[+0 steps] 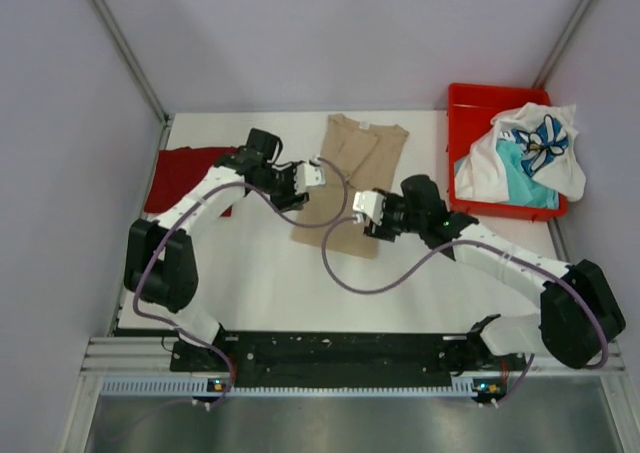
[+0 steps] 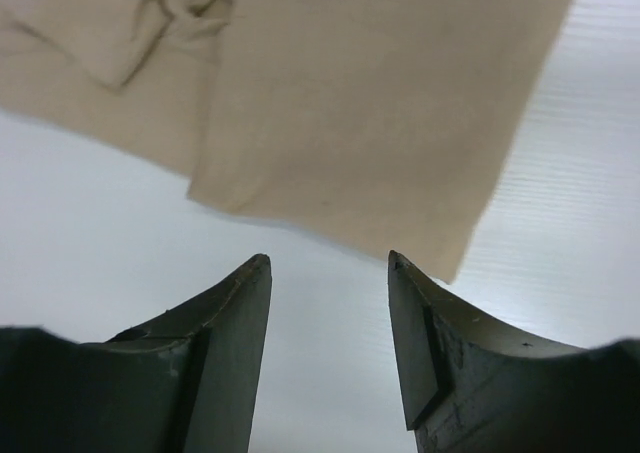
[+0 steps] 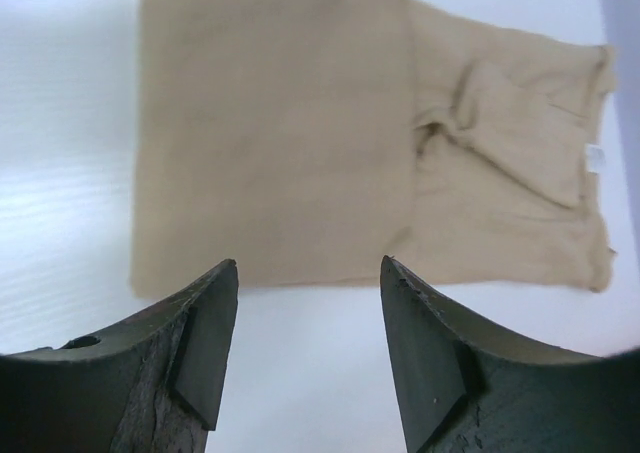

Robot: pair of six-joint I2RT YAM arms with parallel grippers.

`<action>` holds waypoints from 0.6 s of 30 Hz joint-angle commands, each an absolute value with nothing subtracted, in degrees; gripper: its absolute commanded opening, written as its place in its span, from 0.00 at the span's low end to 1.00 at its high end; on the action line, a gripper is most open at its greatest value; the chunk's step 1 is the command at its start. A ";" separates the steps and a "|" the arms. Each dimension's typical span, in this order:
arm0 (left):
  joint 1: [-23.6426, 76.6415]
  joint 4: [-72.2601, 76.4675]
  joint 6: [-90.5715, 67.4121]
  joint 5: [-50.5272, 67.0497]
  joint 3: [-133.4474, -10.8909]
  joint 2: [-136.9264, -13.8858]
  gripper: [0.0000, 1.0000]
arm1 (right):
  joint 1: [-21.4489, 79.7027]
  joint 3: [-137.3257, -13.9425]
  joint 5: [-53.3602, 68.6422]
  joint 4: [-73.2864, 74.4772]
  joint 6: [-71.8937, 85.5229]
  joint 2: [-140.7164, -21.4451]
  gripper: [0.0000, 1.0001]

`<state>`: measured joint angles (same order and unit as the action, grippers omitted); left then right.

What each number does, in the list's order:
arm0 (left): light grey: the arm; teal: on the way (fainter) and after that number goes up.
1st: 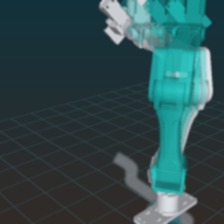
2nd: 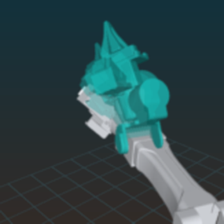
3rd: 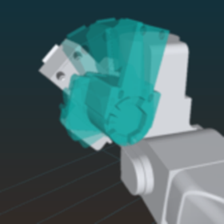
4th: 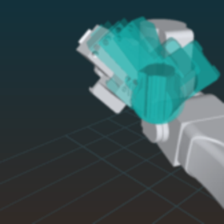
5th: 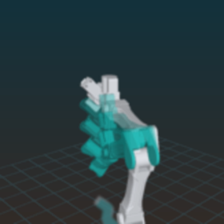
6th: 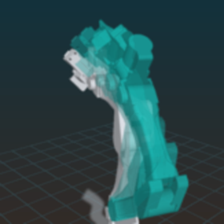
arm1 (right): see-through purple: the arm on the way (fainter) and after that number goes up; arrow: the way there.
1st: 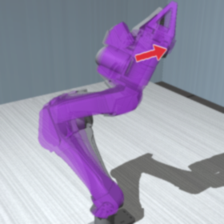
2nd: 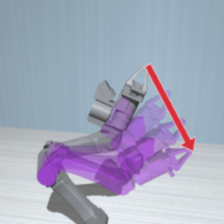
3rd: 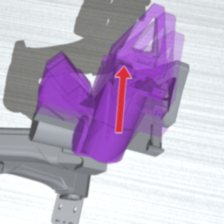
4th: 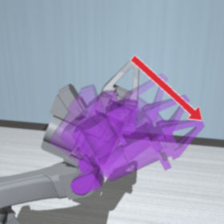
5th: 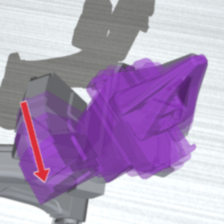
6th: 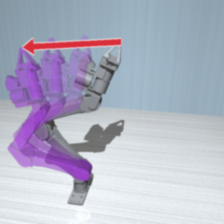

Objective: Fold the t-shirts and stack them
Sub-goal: Fold the folded rectangular tshirt in 1/3 of the way, then grab one side of the 2/3 rectangular tshirt with both arms

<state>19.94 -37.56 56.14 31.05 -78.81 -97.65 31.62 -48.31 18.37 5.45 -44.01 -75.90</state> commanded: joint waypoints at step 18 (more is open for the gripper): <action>27.77 -31.11 74.36 23.47 -57.83 -97.99 0.61 | 45.44 -45.79 5.28 11.25 -47.46 -90.00 0.30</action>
<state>25.19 -32.53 71.96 25.71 -58.61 -95.66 45.01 -44.03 8.16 10.70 -49.01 -88.62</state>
